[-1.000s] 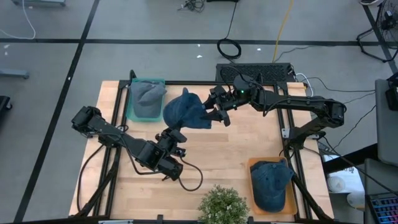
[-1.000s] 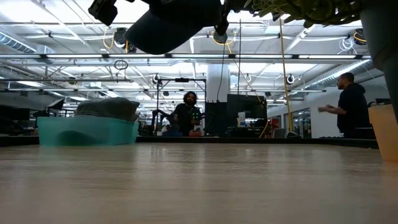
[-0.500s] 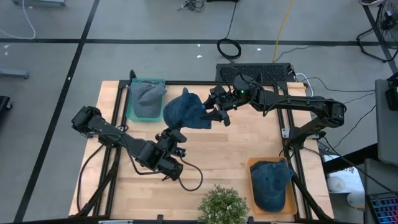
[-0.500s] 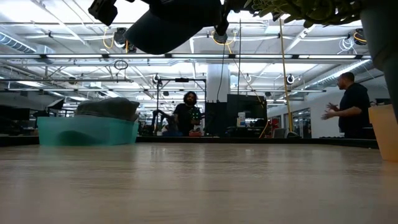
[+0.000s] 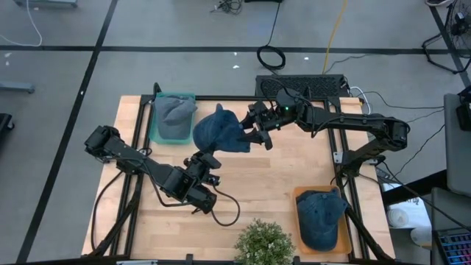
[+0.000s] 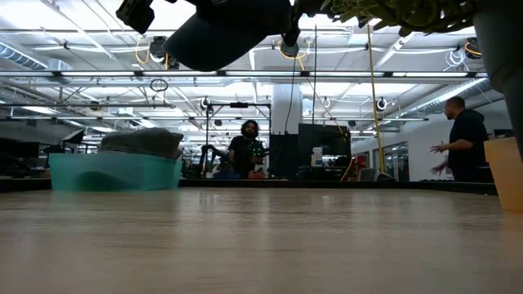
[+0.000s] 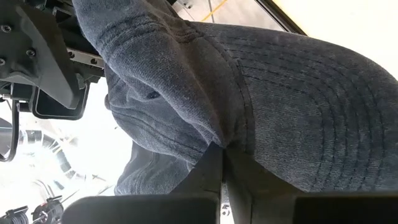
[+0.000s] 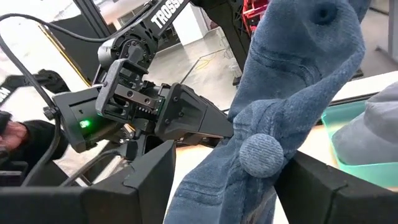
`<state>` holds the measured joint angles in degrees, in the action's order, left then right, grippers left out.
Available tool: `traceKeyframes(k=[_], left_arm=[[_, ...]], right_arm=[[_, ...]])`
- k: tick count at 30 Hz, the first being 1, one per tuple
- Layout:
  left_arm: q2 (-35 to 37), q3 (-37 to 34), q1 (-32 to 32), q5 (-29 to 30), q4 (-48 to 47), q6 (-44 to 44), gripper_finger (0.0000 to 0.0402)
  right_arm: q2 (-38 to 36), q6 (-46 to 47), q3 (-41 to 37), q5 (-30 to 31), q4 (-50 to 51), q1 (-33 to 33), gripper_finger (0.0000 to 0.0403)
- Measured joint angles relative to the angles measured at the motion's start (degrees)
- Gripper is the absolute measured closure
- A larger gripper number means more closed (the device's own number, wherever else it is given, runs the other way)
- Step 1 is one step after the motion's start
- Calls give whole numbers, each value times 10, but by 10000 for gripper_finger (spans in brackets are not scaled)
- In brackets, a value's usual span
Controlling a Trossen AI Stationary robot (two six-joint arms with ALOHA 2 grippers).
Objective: Pick & Place hat
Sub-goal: Put the blue cap into the orange bin
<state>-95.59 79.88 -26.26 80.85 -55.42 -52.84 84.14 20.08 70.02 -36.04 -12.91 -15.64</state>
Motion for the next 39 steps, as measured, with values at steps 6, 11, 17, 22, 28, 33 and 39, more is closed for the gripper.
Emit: traceKeyframes(k=[6,11,17,22,28,33,39], left_arm=[[0,0,1,0,0,-11,398],[0,0,6,-9,0,-13,394],[0,0,16,-14,0,-15,393],[0,0,20,-16,0,-14,397],[0,0,23,-16,0,-7,397],[0,0,23,-29,0,11,389],[0,0,23,-34,0,50,397]], right_arm=[[0,-8,0,17,0,-17,167],[0,-1,0,16,2,-15,168],[0,0,0,17,21,-12,188],[0,-17,0,15,30,-11,222],[0,-41,0,15,42,-11,275],[0,-60,0,15,46,-11,332],[0,-88,0,14,48,-11,393]])
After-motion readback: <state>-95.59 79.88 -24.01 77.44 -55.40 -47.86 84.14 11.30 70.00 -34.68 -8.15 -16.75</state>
